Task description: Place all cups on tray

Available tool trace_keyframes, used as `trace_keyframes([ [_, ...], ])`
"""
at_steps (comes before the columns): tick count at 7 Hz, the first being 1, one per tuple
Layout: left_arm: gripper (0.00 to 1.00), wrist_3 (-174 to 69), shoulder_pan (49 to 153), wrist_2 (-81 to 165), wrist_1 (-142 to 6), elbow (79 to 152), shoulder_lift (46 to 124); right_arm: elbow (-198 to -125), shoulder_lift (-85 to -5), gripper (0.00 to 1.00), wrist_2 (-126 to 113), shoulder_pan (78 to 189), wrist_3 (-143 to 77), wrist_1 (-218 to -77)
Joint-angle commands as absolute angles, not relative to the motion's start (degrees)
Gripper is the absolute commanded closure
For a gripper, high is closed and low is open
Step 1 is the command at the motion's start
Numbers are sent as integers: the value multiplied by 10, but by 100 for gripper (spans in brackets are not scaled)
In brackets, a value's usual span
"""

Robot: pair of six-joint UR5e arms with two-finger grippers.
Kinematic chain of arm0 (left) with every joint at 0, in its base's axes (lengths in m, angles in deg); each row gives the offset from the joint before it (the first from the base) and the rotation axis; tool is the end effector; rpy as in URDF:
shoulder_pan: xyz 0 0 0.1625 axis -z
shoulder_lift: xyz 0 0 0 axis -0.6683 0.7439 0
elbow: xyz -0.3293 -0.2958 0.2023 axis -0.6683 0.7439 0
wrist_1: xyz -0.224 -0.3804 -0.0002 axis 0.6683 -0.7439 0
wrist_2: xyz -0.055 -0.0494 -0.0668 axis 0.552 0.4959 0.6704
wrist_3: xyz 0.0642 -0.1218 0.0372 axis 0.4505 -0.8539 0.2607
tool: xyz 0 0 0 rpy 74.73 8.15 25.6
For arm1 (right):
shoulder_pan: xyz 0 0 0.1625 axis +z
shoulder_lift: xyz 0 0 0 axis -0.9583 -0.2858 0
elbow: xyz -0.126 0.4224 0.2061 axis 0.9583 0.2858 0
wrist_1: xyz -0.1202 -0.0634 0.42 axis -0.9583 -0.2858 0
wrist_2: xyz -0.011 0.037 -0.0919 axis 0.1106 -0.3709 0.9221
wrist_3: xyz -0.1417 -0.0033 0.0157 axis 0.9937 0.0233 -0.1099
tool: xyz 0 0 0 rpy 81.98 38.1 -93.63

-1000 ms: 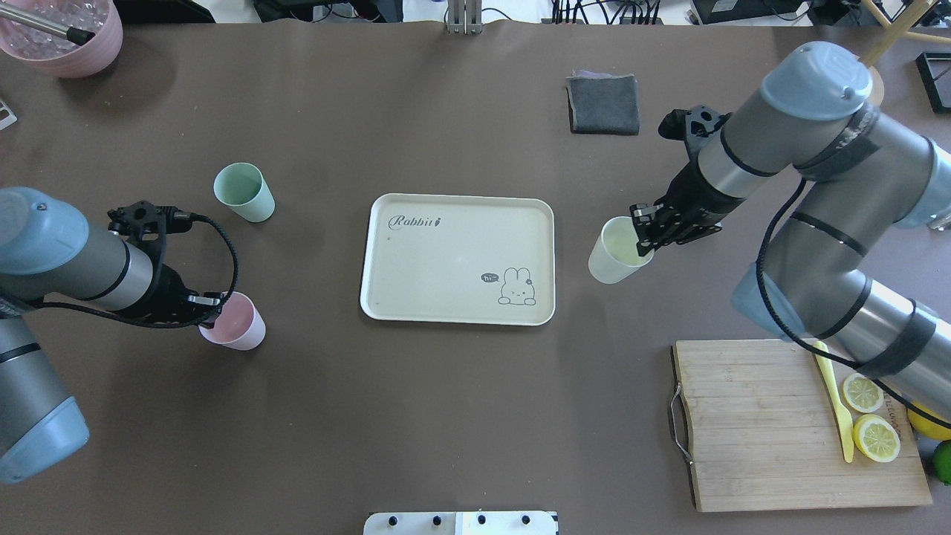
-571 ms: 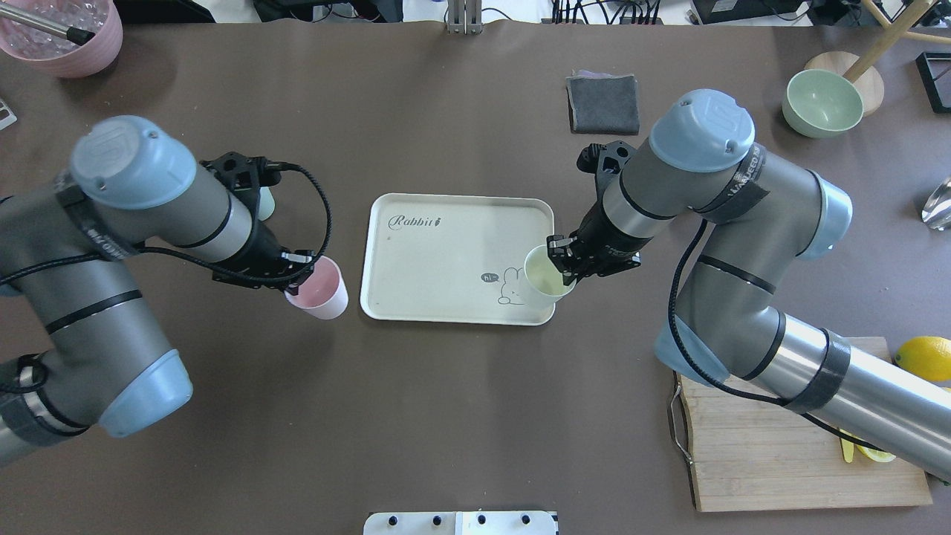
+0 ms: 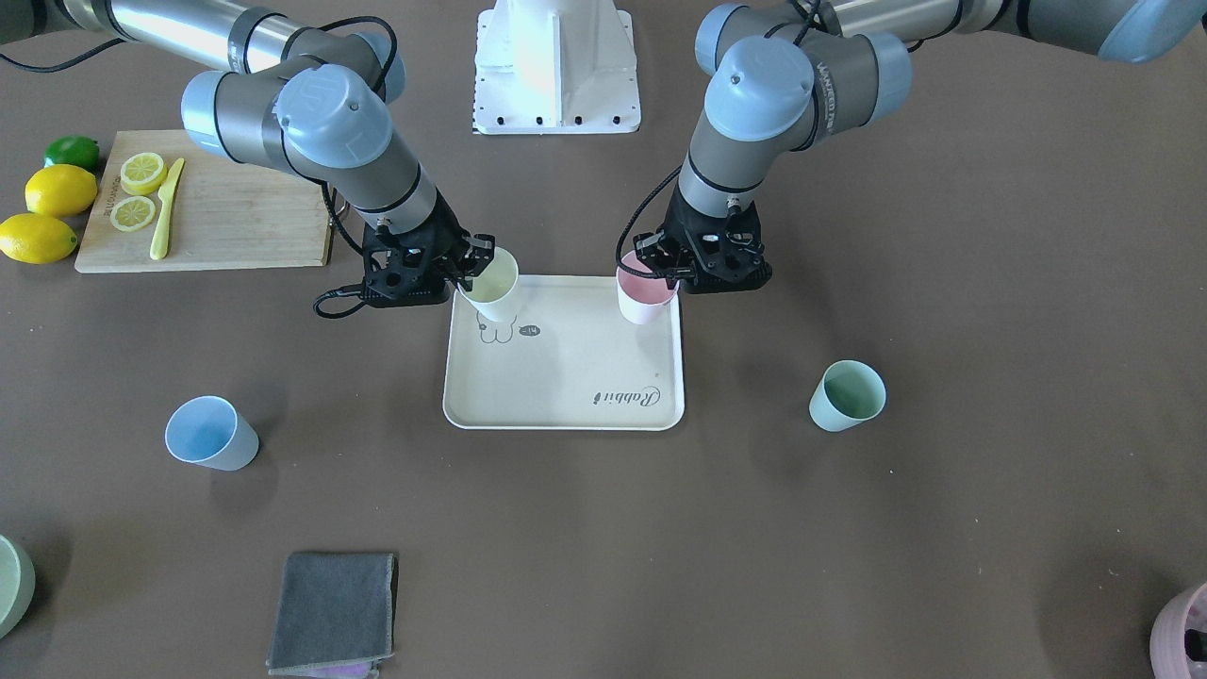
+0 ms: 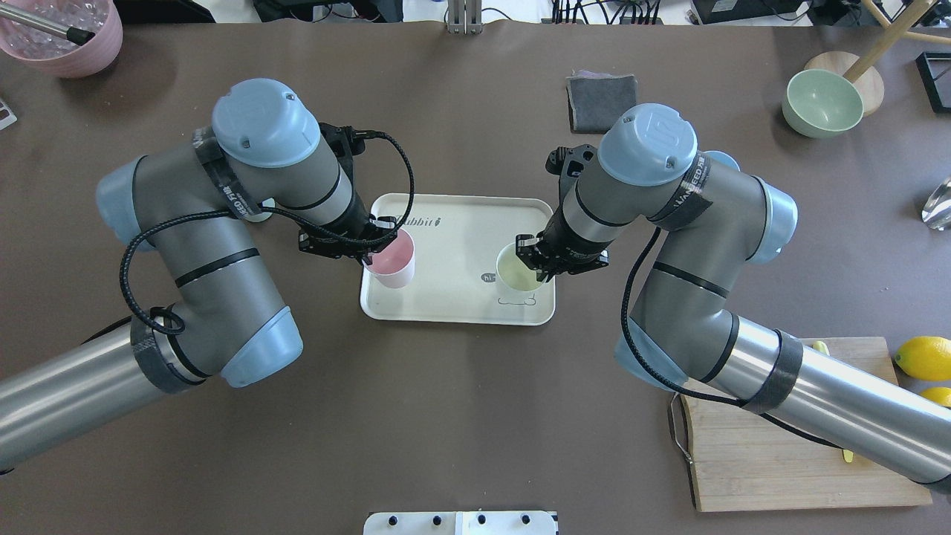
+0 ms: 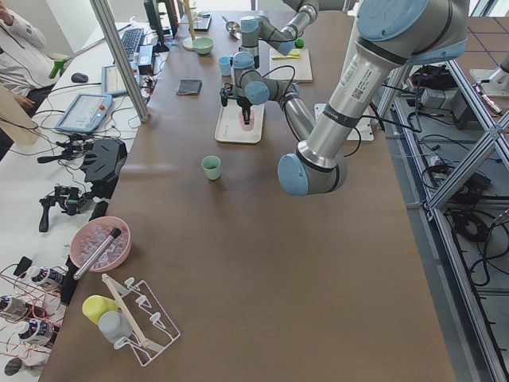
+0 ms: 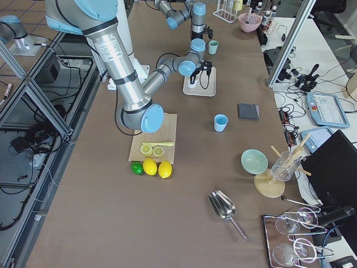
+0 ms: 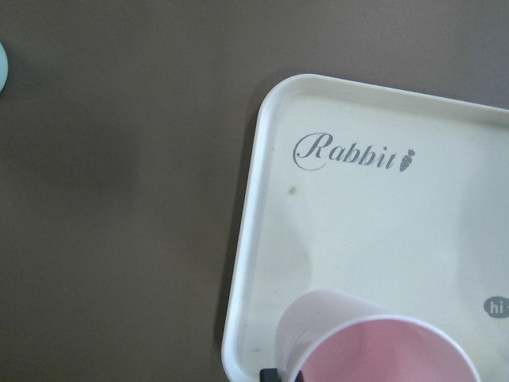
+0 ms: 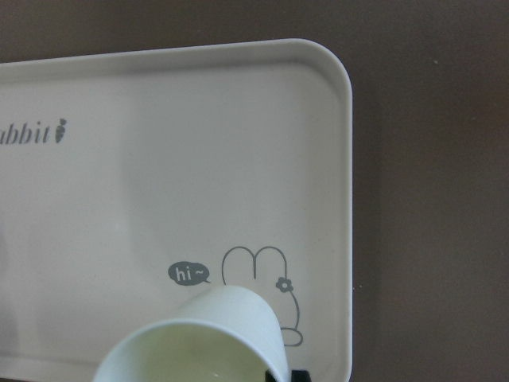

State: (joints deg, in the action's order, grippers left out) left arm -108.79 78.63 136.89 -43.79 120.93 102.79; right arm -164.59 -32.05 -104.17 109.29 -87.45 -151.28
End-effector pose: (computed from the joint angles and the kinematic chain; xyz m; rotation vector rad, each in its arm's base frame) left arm 0.5680 -0.5107 0.2774 -0.0226 0.8905 -0.1096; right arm -0.5716 -0.4885 0.3133 -0.0651 -0.9619 0.0454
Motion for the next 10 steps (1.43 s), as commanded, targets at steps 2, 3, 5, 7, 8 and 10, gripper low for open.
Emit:
trace_keyframes([
  [2, 92, -1103, 769, 1347, -484, 1167, 1036, -1651, -318, 0, -1043, 1105, -871, -1517],
  [3, 17, -1101, 770, 1346, -484, 1168, 1032, -1673, -328, 0, -1111, 1161, -869, -1519],
  [5, 2, -1097, 794, 1348, -477, 1201, 1025, -1682, -396, 0, -1202, 1297, -739, -1519],
  [7, 2, -1021, 838, 1354, -443, 1241, 1000, -1639, -440, 0, -1201, 1363, -598, -1519],
  [8, 2, -961, 866, 1354, -411, 1256, 990, -1607, -438, 2, -1186, 1365, -580, -1519],
  [10, 2, -888, 921, 1389, -404, 1253, 968, -1543, -424, 17, -1148, 1358, -571, -1512],
])
